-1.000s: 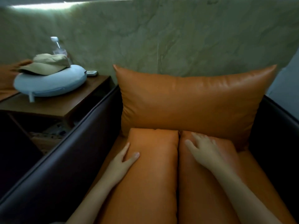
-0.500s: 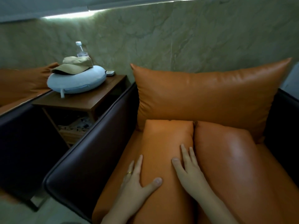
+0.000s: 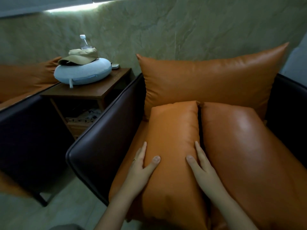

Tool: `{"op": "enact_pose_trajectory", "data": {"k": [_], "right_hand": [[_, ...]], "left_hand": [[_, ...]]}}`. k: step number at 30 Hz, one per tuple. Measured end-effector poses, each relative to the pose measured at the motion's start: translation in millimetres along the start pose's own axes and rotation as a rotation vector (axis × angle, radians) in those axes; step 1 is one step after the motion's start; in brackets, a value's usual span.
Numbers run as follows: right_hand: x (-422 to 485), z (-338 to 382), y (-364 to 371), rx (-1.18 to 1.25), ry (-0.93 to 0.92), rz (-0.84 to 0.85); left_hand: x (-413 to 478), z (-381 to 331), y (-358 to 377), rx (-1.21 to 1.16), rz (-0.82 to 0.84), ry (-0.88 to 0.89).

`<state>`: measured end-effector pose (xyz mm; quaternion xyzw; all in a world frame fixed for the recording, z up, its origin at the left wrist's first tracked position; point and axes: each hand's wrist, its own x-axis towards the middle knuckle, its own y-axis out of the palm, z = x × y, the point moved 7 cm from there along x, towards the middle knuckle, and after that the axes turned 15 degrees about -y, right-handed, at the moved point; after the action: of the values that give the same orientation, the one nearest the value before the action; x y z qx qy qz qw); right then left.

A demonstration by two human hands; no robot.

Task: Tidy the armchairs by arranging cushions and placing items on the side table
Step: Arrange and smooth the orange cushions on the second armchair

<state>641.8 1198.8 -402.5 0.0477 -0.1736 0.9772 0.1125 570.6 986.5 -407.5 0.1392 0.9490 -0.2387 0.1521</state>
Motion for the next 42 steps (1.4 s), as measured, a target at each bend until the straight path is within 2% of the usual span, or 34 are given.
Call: {"op": "enact_pose_trajectory", "data": {"k": [3,7,15,20,24,27,29,32,36,39,42], "right_hand": [[-6.0,8.1,0.3,0.029,-0.051,-0.02],[-4.3,32.3,11.9,0.007,-0.162,0.066],[19.5,84.3,99.7,-0.051,-0.388,0.301],[32.5,98.2,147.1,-0.129,-0.467,0.322],[37.5,98.2,154.6,-0.232,-0.477,0.327],[38.2,87.9,147.0,-0.206,-0.421,0.297],[36.3,73.8,139.7,-0.122,-0.358,0.29],[29.9,51.3,133.8,-0.037,-0.271,0.324],[26.6,43.6,136.2,-0.009,-0.251,0.324],[26.9,44.0,141.3,0.029,-0.21,0.273],[19.0,30.6,145.4,0.199,-0.028,0.168]], "left_hand": [[-17.8,3.7,-3.9,0.101,-0.061,0.085],[-33.9,2.9,-16.1,0.16,-0.121,0.19],[-68.4,12.9,-69.7,-0.133,-0.31,0.395],[-94.4,13.6,-88.6,-0.179,-0.386,0.472],[-103.5,13.8,-89.7,-0.031,-0.523,0.51],[-104.2,10.5,-87.3,0.056,-0.554,0.523],[-100.4,11.4,-91.8,0.072,-0.559,0.512],[-91.1,18.1,-107.8,0.004,-0.578,0.373],[-80.9,21.2,-110.8,0.017,-0.513,0.279],[-74.7,24.8,-113.7,-0.02,-0.51,0.195],[-69.4,29.0,-114.9,-0.087,-0.436,0.111]]}}
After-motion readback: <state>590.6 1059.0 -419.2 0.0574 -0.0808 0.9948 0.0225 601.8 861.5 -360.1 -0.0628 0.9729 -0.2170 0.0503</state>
